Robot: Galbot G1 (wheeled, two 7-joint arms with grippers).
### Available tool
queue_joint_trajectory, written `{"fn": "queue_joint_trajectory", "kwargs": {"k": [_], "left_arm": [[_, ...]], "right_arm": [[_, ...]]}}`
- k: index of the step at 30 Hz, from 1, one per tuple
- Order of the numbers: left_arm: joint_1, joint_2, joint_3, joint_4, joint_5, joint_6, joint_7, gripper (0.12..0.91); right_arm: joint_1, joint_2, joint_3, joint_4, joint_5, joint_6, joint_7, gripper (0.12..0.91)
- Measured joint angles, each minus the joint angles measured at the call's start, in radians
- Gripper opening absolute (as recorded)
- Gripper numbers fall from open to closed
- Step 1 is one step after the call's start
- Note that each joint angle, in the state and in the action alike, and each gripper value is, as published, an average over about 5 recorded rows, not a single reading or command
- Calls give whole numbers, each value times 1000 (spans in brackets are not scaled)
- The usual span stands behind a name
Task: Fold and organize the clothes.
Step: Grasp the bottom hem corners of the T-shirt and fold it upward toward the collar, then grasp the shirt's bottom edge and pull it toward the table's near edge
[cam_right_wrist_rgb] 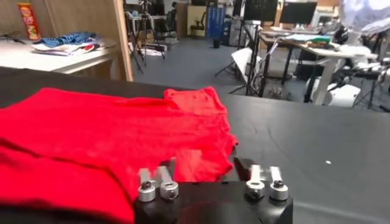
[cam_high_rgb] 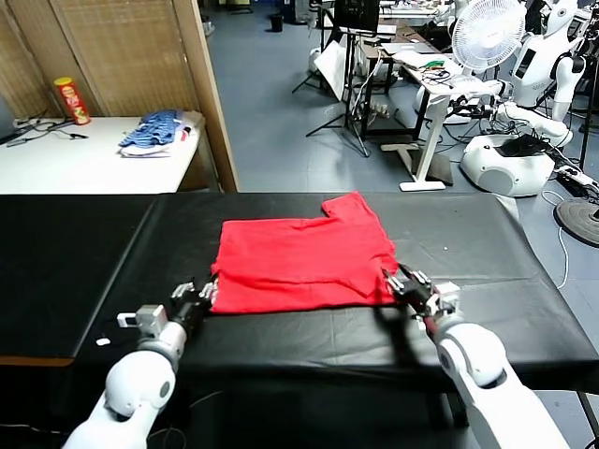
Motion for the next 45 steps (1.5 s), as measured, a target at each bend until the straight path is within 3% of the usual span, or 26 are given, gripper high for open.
{"fn": "queue_joint_trajectory", "kwargs": {"k": [3,7,10,13,15,18,21,23,30,36,38,41,45], "left_arm": [[23,1,-4,-5,-22,17,0,785],[37,-3,-4,-2,-66,43,1,797],[41,-7,-4,7,-87,53,4,787],[43,-9,-4,13,-96,55,7,692],[44,-9,-3,16,-96,56,8,578],[45,-10,-3,20,-80,55,6,410],[52,-10,-5,16,-47,52,1,227],[61,-7,-10,6,-20,51,0,154],[143,20,-34,-71,69,47,4,127],[240,43,-55,-138,90,40,6,127],[272,44,-61,-159,90,39,3,127],[307,42,-68,-187,92,39,-9,130],[337,38,-79,-220,110,56,-14,256]], "right_arm": [[-8,8,-2,-7,-9,4,-3,713],[-9,17,-4,-26,-18,10,-6,596],[-13,22,-5,-35,-20,11,-5,457],[-22,29,-5,-37,-21,18,-1,291],[-30,34,-3,-33,-20,23,3,185],[-47,40,4,-17,-20,22,13,121],[-75,48,14,8,-26,10,26,122],[-102,56,19,29,-32,2,34,123],[-219,71,38,104,-53,-11,39,123],[-302,80,52,165,-49,-36,45,124],[-322,86,53,185,-48,-45,51,154],[-351,92,61,219,-50,-66,61,281],[-388,93,83,281,-52,-122,82,498]]}}
